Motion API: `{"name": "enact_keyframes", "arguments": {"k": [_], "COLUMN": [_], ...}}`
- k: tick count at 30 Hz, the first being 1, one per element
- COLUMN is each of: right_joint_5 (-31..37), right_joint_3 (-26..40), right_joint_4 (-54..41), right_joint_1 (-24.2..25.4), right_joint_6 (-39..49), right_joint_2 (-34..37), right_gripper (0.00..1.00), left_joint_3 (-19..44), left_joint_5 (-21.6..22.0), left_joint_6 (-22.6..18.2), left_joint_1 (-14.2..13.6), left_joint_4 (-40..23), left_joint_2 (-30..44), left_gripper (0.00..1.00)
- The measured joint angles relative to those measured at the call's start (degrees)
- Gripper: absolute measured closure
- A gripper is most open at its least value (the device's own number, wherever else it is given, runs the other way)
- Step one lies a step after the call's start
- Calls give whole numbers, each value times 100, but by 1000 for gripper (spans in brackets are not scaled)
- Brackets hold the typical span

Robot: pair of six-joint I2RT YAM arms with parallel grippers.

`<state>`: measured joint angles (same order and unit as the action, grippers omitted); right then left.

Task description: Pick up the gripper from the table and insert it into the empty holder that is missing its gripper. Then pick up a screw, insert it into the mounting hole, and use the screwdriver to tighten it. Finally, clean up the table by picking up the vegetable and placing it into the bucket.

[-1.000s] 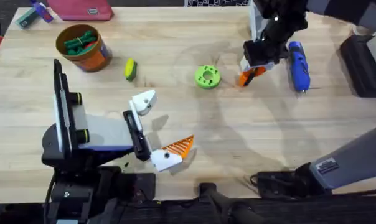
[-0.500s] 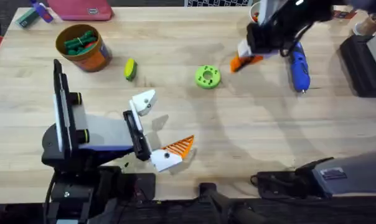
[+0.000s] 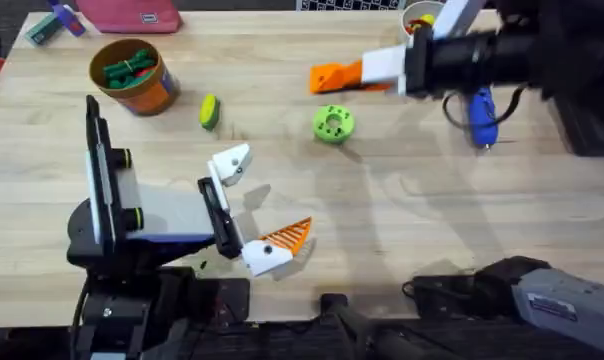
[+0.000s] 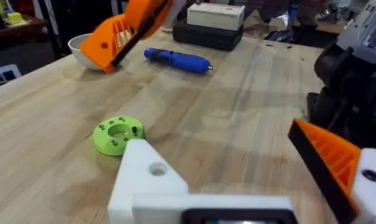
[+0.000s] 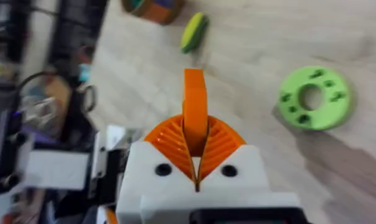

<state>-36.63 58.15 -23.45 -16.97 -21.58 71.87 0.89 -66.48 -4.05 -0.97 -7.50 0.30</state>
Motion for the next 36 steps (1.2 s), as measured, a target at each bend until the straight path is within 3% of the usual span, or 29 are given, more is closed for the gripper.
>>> {"name": "enact_keyframes", "arguments": {"k": [8, 13, 19, 26, 36], "right_joint_5": [-1985, -2642, -3616, -4611, -4965], "right_joint_3": [-1601, -2057, -2116, -2116, -2116], "right_joint_4": [2223, 2511, 3196, 4068, 4145], "right_joint_1": [0, 0, 0, 0, -149], "right_joint_6": [-825, -1223, -1399, -1590, -1705], "right_joint_2": [-148, -79, 383, 1418, 1852], "right_gripper": [992, 992, 992, 992, 992], "left_joint_3": [0, 0, 0, 0, 0], "left_joint_5": [-2, -2, -2, -2, -2], "left_joint_6": [0, 0, 0, 0, 2], "left_joint_1": [0, 0, 0, 0, 0], "left_joint_4": [1, 1, 1, -1, 1], "left_joint_2": [1, 0, 1, 1, 1], "left_gripper": [15, 15, 15, 15, 15]}}
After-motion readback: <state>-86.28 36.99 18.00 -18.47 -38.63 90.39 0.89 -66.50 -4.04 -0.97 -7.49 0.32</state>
